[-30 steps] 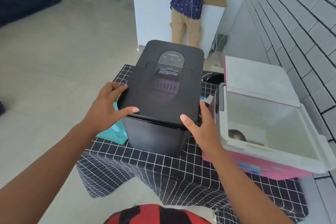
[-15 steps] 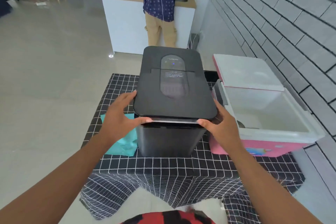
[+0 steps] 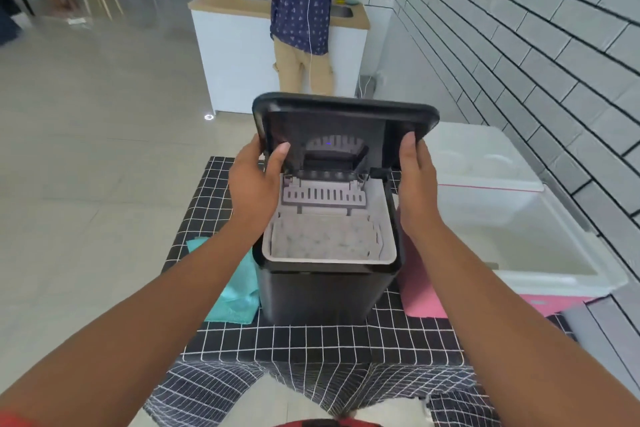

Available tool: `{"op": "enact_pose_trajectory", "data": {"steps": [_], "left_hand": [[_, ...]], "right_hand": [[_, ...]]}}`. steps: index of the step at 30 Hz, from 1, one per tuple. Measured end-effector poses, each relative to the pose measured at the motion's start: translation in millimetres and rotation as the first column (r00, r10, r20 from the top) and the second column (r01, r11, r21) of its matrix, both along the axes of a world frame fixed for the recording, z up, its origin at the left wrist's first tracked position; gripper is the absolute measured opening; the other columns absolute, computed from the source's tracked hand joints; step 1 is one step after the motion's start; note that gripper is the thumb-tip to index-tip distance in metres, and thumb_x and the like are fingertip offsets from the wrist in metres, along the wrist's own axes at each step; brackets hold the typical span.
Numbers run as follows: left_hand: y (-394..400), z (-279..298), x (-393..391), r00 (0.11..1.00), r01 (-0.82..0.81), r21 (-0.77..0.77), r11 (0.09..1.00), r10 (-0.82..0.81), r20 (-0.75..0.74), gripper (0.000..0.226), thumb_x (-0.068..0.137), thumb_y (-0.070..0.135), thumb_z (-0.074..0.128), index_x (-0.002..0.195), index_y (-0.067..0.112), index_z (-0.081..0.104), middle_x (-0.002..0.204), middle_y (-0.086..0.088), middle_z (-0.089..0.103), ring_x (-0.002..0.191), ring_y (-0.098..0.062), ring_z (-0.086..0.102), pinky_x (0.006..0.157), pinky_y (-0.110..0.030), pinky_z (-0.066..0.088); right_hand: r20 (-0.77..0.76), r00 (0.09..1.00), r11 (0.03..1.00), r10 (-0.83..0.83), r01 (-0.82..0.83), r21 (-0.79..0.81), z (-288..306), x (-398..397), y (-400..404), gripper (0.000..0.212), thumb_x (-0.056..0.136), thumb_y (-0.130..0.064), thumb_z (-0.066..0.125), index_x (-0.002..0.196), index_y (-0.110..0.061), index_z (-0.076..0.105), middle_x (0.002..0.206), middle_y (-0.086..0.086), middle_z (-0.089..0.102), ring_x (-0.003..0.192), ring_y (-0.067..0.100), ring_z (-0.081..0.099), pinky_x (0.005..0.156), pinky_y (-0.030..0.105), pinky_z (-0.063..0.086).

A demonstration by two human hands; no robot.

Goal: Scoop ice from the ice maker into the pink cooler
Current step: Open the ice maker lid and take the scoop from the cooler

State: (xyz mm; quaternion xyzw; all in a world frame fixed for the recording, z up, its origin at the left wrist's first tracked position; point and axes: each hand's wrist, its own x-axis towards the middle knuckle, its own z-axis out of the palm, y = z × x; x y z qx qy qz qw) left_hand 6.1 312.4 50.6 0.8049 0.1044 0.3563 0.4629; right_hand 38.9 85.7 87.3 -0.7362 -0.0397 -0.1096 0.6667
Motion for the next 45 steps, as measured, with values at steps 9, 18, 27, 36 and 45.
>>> {"op": "enact_pose_trajectory", "data": {"steps": [9,18,27,36,45], "left_hand": [[1.2,2.2,35.5,0.999,0.030,0.003,1.000,-0.030,-0.015,0.050,0.089,0.059,0.053,0.132,0.035,0.043,0.119,0.020,0.063,0.092,0.013,0.058,0.073,0.001,0.042],[8.1,-1.9,57.9,0.997,0.054,0.043,0.998,-0.051,-0.066,0.049,0.090,0.047,0.058,0.135,0.034,0.041,0.117,0.015,0.064,0.097,-0.004,0.063,0.077,-0.016,0.052],[-3.7,7.7,42.2,0.997,-0.030,0.015,0.999,0.031,-0.073,0.050,0.091,0.042,0.059,0.135,0.024,0.045,0.129,0.013,0.053,0.105,0.007,0.052,0.087,-0.011,0.044],[-92.6,22.5,0.6,0.991,0.131,0.038,0.991,-0.132,0.023,0.041,0.093,0.023,0.052,0.132,0.011,0.058,0.129,0.001,0.061,0.119,-0.013,0.055,0.102,-0.039,0.045],[-224.0,11.2,22.8,0.919,0.370,0.070,0.926,-0.354,-0.171,0.038,0.095,0.028,0.052,0.131,0.021,0.058,0.130,0.005,0.060,0.115,-0.004,0.052,0.101,-0.030,0.043]], "right_hand": [[-0.042,0.999,0.986,0.034,-0.041,-0.163,-19.0,41.3,7.5,0.068,0.086,-0.072,0.034,0.147,-0.042,0.023,0.152,-0.013,0.035,0.139,0.016,0.035,0.112,0.048,0.033],[-0.126,0.987,0.973,0.099,-0.122,-0.195,-18.7,67.4,2.9,0.064,0.094,-0.057,0.041,0.151,-0.034,0.021,0.155,-0.007,0.030,0.142,0.021,0.030,0.113,0.052,0.031],[-0.098,0.983,0.969,0.154,-0.170,-0.181,-19.4,54.0,-12.2,0.060,0.094,-0.043,0.054,0.148,-0.032,0.031,0.148,-0.015,0.039,0.136,0.009,0.038,0.112,0.042,0.035],[-0.078,0.997,0.923,-0.026,-0.006,-0.386,-34.7,9.3,-91.7,0.040,0.090,-0.022,0.064,0.130,-0.026,0.057,0.117,-0.016,0.064,0.107,0.000,0.057,0.098,0.024,0.043],[-0.073,0.997,0.875,-0.027,-0.012,-0.484,-48.5,42.8,-198.8,0.031,0.088,-0.016,0.065,0.118,-0.020,0.065,0.097,-0.014,0.068,0.094,0.003,0.063,0.090,0.028,0.050]]}}
